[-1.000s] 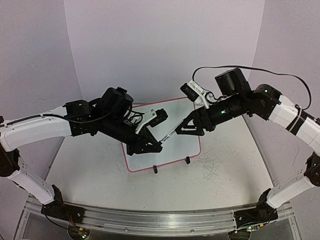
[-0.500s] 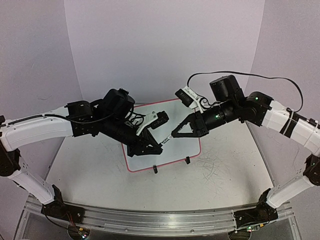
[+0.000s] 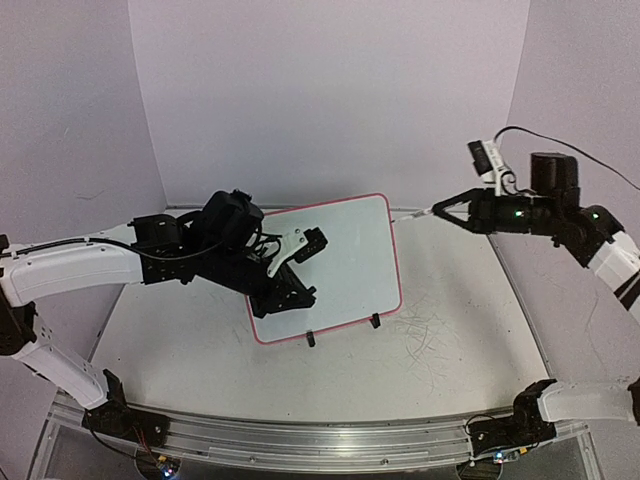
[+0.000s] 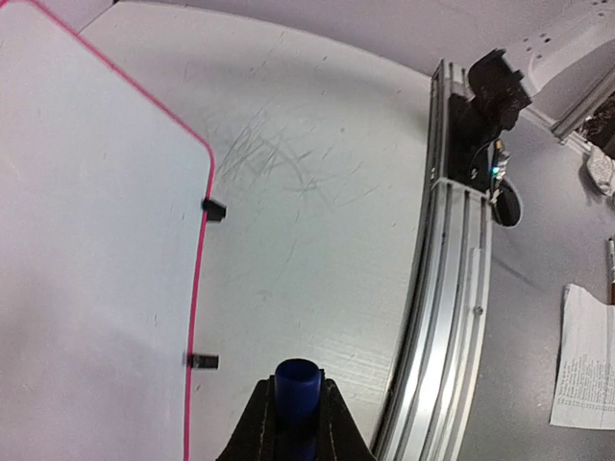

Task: Write a sentence on the whiteboard
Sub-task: Open the pen cap from the whiteboard marker, then place the pen cap at the center of the board.

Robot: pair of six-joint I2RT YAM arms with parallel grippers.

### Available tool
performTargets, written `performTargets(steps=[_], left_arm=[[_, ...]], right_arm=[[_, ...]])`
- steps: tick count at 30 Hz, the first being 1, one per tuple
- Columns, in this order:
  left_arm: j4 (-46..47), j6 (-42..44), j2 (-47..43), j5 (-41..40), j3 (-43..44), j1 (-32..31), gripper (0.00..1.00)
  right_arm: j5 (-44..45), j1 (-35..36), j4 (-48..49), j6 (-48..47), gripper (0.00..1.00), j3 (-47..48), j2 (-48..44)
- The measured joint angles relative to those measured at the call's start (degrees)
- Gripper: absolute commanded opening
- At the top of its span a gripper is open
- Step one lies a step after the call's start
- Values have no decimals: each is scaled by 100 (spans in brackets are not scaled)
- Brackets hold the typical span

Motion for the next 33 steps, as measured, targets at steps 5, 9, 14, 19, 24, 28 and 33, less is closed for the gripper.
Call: performTargets(steps=[5,9,14,19,24,28,33], left_arm=[[-119,-380,-628,-873,-656,75,0],[86,-1021,-1647,-2453,-1075,131,0],[317,-2252,-2695,-4800,-1461,287,0],[92,-3536,-2497,-5266,-1779,1849,0],[-24,-4227,-1203,-4597,-2205,2887,0],[0,-4694,-689,-4147,-2598,2921,0],[437,-5252,-346,-3897,-3134,2919,5]], right_arm=[[199,-809,184,-100,0,-164,-972],[274,-803,438,-159,0,-164,-1291],[497,-805,772,-168,0,-199,-1347],[632,-805,993,-102,0,-327,-1269],[691,-805,1140,-75,0,-384,-1281],[778,-805,1166,-46,0,-575,-1446],[813,-805,1194,-24,0,-751,-1573]])
